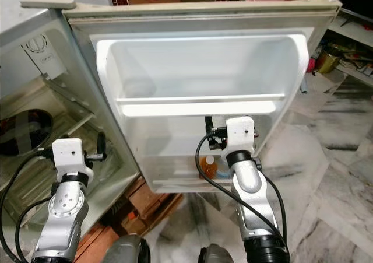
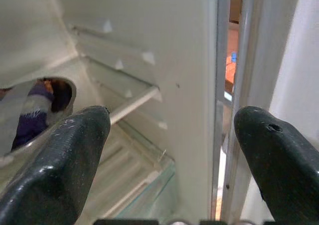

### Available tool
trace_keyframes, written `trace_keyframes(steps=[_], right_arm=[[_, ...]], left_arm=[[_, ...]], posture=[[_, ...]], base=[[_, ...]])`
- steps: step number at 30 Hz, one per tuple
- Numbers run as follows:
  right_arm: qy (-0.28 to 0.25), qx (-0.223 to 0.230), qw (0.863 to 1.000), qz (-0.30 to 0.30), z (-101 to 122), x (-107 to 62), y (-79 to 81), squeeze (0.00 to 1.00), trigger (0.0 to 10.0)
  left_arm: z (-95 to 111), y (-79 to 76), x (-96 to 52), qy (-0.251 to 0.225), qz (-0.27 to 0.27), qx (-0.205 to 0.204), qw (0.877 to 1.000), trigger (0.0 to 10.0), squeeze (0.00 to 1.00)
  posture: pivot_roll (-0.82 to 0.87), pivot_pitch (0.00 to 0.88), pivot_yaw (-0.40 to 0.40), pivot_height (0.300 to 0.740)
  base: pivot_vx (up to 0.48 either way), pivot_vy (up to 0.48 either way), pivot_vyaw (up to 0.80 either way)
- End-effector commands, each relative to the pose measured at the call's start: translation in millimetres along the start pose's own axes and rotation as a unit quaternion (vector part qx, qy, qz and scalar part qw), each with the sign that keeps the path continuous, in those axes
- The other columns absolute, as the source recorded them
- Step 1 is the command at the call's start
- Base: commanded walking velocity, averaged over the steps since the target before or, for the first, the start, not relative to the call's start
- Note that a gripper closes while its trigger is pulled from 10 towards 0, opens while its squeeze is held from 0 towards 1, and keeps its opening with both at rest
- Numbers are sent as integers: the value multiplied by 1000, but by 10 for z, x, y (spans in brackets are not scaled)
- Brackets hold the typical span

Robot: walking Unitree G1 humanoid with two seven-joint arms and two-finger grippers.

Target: Restocking fridge

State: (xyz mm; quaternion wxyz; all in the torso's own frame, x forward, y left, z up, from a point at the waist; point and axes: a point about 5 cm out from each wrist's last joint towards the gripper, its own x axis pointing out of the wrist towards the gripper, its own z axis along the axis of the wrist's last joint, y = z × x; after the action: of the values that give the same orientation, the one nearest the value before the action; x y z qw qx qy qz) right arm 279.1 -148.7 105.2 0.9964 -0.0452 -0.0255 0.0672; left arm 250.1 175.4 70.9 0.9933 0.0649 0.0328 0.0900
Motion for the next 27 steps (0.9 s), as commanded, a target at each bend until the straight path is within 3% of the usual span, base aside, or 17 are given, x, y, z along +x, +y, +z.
trace_keyframes(steps=[1,5,10,20,27], right_arm=[[32,11,999,-7,-111,-35,-31,0,10000],[49,10,999,-16,-167,-25,-60,0,10000],[48,15,999,20,-155,16,89,0,10000],[45,37,998,33,-151,48,190,0,10000],[32,45,998,16,-118,73,175,0,10000]], left_arm=[[-5,-5,10,-1,3,8,1000,10000,0],[4,-17,32,-1,5,8,1000,10000,0],[-8,-48,53,-1,-3,16,1000,10000,0],[-58,-111,76,10,-26,19,999,10000,0],[-23,-157,100,-3,-38,19,999,10000,0]], posture=[[57,49,5,740],[56,44,6,740],[54,41,10,740],[50,35,12,740],[53,35,17,740]], base=[[-289,-382,0],[-292,-382,0],[-97,-428,0],[0,-448,0],[0,-343,800]])
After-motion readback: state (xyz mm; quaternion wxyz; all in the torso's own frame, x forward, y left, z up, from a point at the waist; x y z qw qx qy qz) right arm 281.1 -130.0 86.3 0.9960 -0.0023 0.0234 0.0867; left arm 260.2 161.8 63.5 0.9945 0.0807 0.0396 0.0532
